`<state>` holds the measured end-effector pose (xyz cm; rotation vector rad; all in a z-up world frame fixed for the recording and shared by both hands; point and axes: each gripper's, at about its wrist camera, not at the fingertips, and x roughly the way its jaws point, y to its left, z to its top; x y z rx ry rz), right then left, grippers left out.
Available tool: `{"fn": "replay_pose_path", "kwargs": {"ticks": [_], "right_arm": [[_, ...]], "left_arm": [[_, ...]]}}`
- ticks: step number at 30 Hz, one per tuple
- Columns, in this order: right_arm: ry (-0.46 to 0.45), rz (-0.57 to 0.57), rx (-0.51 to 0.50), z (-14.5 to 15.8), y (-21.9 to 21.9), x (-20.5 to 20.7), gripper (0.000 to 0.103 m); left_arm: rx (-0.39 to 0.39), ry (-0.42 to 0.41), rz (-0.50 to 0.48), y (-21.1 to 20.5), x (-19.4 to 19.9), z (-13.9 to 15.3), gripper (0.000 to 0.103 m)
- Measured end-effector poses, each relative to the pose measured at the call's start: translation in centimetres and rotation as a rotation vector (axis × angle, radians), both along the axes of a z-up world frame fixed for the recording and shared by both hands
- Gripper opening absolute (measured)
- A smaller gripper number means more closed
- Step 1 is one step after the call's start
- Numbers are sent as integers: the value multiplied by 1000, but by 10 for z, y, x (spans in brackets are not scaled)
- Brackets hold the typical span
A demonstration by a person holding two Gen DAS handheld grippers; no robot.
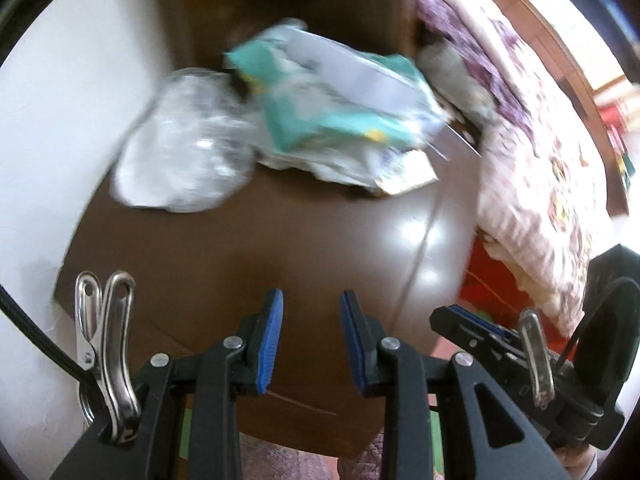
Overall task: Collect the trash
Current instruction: 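Raise both open tools from the bucket toward the nightstand, then close the right tool on the clear plastic bag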
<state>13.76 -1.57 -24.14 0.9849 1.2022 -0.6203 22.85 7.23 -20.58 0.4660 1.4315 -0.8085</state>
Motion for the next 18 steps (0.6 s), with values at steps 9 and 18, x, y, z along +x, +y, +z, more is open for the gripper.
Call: {"fn": "replay_pose_path", "kwargs": {"ticks": [9,18], "right_arm": [[6,163,-19,-13,20,89,27],[15,306,-43,-40,37,172,34]], "left_arm": [[12,16,188,49,63,-13,29],[41,25,309,90,95,-26,29]]}}
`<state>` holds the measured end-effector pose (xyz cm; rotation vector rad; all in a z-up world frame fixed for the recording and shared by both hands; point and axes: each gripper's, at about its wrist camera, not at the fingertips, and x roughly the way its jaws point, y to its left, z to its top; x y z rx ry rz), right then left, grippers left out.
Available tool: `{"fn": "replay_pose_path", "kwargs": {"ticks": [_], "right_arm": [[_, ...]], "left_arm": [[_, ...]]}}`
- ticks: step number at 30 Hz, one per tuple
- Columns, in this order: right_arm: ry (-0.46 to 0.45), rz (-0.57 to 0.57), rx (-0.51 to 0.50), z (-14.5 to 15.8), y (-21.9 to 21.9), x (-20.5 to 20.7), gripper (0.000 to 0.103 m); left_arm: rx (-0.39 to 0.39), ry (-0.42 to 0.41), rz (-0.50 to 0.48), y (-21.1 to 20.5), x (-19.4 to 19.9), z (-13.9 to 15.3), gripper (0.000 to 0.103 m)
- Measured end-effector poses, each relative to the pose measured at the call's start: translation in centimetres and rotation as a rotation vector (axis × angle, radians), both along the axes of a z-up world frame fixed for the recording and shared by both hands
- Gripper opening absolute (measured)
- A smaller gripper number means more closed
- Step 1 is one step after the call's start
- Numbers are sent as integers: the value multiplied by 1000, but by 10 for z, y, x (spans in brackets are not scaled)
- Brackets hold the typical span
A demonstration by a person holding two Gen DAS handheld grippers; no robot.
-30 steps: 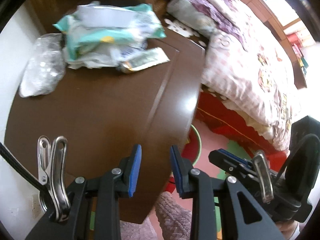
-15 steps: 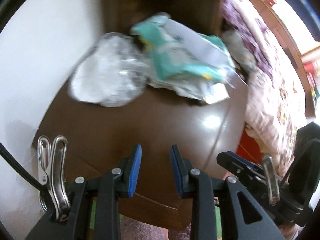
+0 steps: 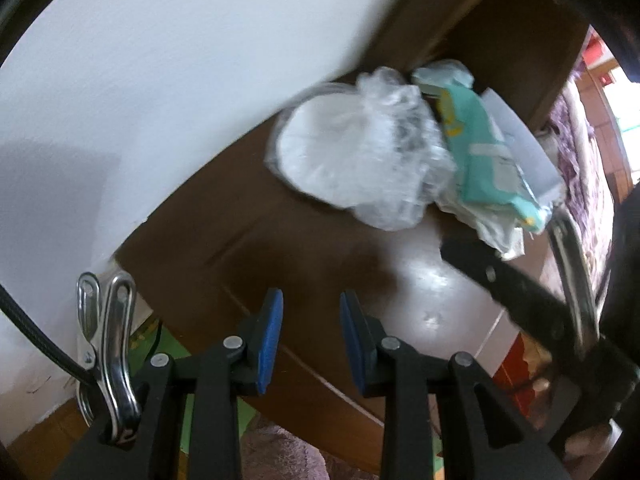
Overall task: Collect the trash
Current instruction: 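Close the right tool on the clear plastic bag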
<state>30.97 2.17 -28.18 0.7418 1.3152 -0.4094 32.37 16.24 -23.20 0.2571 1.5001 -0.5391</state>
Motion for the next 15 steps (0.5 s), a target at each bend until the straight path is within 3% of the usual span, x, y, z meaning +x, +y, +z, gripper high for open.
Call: {"fn": "replay_pose_path", "kwargs": {"ticks": [11,14,15], "right_arm": [[66,112,-25,-47,13,56,34],[79,120,9,-54,13,57,10],[84,125,13,-56,14,56,7]], "left_arm": [[3,21,54,22,8,-10,30],[1,21,53,21,8,-11,29],[1,21,52,21,8,-11,30]]}}
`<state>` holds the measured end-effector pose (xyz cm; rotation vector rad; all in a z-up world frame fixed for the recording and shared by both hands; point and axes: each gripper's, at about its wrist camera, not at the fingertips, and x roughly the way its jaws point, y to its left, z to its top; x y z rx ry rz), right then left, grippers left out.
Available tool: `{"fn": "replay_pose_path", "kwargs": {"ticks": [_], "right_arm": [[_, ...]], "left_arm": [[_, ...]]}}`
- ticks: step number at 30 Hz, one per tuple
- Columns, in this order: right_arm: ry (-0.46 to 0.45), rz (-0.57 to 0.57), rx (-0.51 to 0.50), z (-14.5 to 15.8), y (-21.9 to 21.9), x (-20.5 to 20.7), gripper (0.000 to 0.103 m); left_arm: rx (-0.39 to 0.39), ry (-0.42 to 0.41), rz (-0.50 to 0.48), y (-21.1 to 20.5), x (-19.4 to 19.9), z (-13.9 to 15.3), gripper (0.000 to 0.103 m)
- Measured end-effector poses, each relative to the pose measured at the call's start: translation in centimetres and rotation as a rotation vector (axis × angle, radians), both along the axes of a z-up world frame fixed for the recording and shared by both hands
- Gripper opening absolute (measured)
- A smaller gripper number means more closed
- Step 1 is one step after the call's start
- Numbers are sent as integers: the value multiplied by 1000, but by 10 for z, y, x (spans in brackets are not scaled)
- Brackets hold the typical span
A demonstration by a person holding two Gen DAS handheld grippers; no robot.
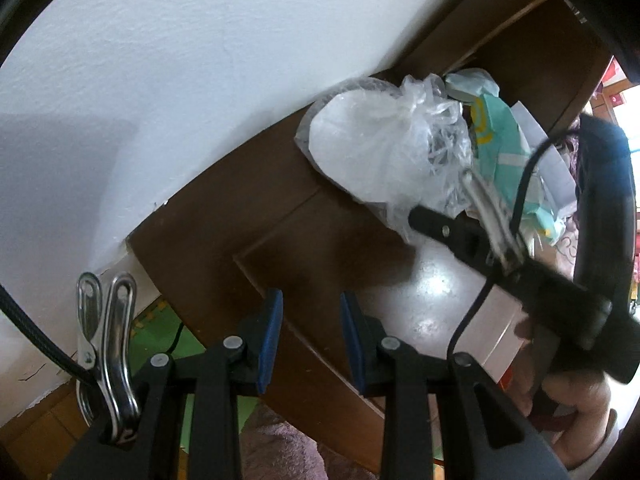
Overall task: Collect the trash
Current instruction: 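Close the right tool on the clear plastic bag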
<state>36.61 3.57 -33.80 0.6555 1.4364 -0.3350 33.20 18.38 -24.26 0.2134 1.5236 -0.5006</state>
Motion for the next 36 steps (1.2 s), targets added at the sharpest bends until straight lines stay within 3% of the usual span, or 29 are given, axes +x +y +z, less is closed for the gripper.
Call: {"fn": "replay_pose_path", "kwargs": {"ticks": [8,13,16,20,24,28,36], "right_arm": [[28,65,45,3,6,-32,3],[63,95,82,7,6,-63,4],[79,102,68,11,5,-75,4],[82,43,28,22,-3,-81,23],[34,-6,-10,38,3,-88,34],[32,-26,-46,38,-15,-76,37],[60,-66,-31,20,-27,-55,37]], "left_arm": [[-4,-5,-20,-6,1,4,30],[-13,-7,-59,-24,-3,-2,46],[-8,14,-96,-39,-4,-12,47],[9,27,-142,-51,-8,-23,47],[13,36,-172,-56,-12,-28,48],[6,66,-175,-57,-14,-36,48],[-37,11,-179,-58,-20,-34,59]]}}
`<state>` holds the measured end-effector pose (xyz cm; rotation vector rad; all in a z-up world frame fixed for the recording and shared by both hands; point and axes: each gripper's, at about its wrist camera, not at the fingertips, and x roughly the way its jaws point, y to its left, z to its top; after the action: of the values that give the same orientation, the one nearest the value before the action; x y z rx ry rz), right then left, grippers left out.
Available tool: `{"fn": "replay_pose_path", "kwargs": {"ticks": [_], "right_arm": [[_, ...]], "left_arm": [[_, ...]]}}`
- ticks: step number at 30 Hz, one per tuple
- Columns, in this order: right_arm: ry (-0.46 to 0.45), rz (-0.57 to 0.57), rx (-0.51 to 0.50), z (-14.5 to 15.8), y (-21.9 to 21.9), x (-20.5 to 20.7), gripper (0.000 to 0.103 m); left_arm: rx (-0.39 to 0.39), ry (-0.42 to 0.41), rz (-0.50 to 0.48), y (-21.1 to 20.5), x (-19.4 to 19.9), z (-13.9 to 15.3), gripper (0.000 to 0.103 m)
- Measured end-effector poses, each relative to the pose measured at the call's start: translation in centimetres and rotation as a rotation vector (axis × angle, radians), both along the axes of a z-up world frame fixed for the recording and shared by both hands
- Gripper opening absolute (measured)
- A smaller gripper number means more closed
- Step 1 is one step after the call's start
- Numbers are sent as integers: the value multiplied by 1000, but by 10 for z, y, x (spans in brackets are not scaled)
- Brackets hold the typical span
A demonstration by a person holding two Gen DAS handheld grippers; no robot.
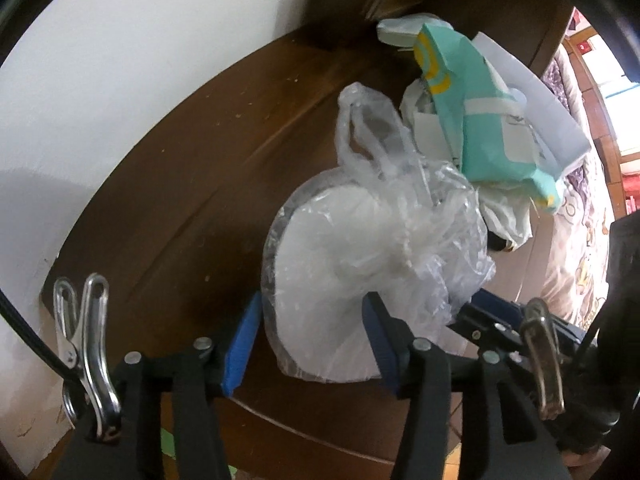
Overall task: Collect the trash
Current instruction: 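Close the right tool on the clear plastic bag, then lift the clear bag with the right tool and carry it over the pink bucket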
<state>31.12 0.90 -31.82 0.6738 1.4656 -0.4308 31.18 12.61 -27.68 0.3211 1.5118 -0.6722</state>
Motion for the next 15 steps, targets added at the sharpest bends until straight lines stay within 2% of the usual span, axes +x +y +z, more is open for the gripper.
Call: {"fn": "replay_pose_path", "kwargs": {"ticks": [4,7,9,11,12,13,15], "right_arm": [[-19,9,5,-2,0,-11,37],[-39,-8,33,-6,3,-26,37],[-46,-32,64,-6,-5,-34,32],[-46,-40,118,-10,-10,-37,22],[-44,-40,138,-13,-11,-38,19],[-44,-42,150,-14,-10,-39,18],[-43,-37,154,-15,-9,-40,15]], "left_arm": [[-6,-9,-10,-12,-5,-1,66],[24,3,-16,-20,-3,-3,66],[46,27,11,-26,1,-4,64],[63,46,37,-29,6,-4,59],[63,51,42,-30,6,-4,52],[59,60,44,-30,7,-4,45],[48,75,43,-29,6,-5,37]]}}
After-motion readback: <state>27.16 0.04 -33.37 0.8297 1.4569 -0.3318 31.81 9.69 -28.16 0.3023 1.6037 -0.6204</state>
